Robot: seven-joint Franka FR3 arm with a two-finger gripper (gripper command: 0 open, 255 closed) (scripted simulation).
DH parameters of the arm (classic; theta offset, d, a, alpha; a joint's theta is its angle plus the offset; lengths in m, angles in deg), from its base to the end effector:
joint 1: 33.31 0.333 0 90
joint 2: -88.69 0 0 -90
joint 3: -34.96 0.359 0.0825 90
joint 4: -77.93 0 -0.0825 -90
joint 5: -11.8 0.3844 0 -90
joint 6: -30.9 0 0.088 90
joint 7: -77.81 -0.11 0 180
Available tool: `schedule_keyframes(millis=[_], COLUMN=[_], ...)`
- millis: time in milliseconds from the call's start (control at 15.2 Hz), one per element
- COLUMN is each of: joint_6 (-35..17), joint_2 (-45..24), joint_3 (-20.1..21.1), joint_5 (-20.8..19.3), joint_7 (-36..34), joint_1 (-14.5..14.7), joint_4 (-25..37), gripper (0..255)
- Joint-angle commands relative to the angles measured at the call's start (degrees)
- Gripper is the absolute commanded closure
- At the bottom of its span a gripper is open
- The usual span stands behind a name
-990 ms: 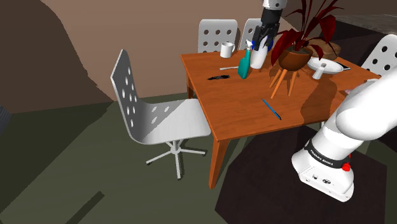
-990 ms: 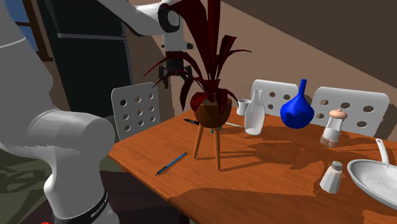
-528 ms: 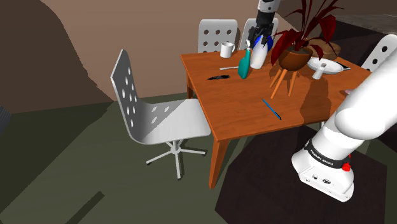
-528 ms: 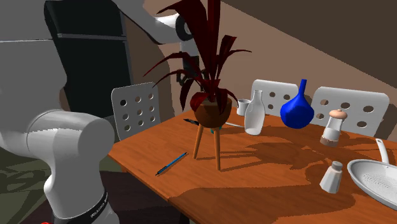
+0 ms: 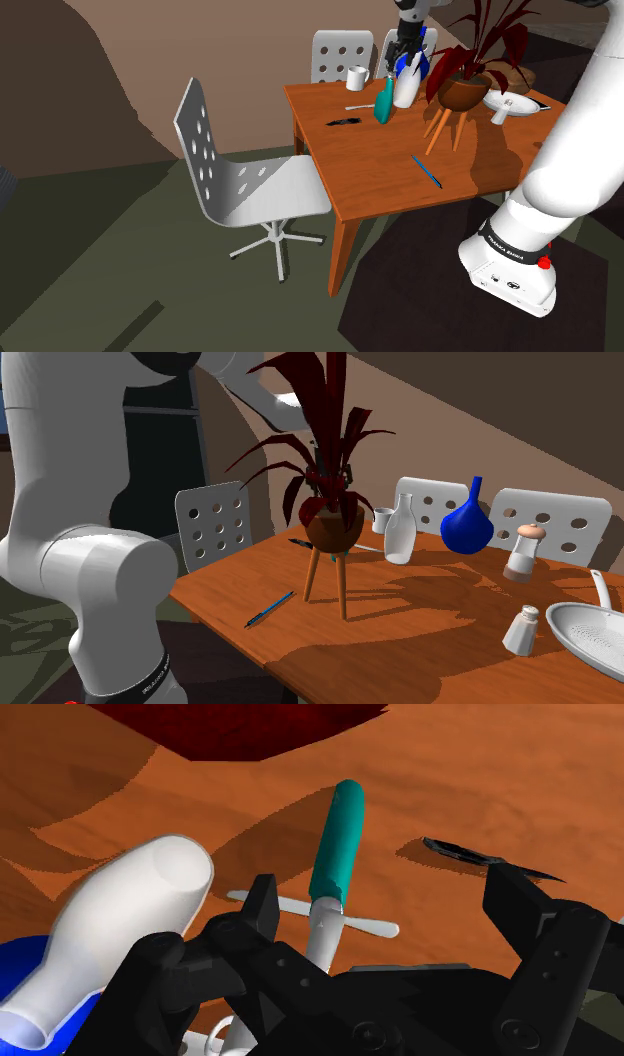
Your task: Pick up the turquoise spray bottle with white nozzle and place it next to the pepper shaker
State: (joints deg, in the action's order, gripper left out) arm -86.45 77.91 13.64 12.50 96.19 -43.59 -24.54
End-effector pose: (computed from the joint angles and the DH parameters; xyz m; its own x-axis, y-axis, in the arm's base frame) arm 0.5427 -0.3154 0.4984 0.9730 -0.2222 0.0620 -0.2268 -0.9706 0.0804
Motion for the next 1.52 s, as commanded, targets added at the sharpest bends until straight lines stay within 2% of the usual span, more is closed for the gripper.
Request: schedule_keyframes(millis=[0, 528, 1056, 1122, 1452], joint_6=[-0.4, -5.3, -5.3, -5.3, -5.3], joint_2=[-4.4, -7.5, -7.5, -7.5, -7.5], joint_3=[-0.4, -0.1, -0.1, -0.1, -0.1], joint_5=[1.6, 2.8, 2.8, 2.8, 2.8], joint_7=[1.4, 2.3, 2.3, 2.3, 2.3], joint_1=[-1.4, -2.2, -2.2, -2.2, -2.2], joint_4=[4.6, 2.8, 2.8, 2.8, 2.8], gripper=[0, 0, 0, 255, 255])
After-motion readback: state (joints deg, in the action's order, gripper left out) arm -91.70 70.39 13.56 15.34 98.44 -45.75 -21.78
